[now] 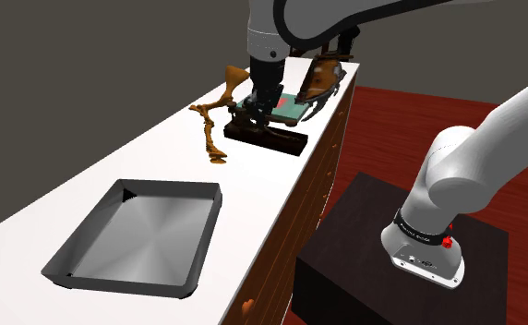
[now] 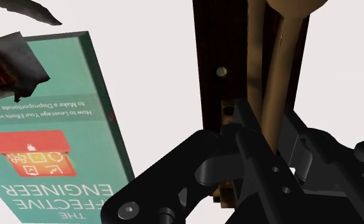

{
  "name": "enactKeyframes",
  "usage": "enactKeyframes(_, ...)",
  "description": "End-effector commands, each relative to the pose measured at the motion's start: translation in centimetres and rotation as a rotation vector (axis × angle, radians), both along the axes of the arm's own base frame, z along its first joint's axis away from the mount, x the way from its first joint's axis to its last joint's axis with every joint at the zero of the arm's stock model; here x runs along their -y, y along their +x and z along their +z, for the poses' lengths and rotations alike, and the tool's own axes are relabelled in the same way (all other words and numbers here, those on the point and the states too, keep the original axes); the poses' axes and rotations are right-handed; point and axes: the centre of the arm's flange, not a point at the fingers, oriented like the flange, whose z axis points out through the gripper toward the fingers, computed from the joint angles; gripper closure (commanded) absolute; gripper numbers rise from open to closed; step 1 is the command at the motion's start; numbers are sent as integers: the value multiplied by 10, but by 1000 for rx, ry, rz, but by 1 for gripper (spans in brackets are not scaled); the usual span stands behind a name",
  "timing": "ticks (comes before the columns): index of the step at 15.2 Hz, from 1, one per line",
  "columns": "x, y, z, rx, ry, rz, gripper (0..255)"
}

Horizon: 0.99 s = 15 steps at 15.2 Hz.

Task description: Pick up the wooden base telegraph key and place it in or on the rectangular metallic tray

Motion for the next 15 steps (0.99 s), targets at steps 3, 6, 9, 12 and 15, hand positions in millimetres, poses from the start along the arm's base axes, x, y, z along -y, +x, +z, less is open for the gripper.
enactKeyframes(3,0,0,0,0,0,0,255)
enactKeyframes(6,0,0,5,0,0,0,255)
enactKeyframes(9,0,0,21,0,0,0,255)
enactKeyframes(12,0,0,37,0,0,0,255)
enactKeyframes(15,0,0,53,0,0,0,255)
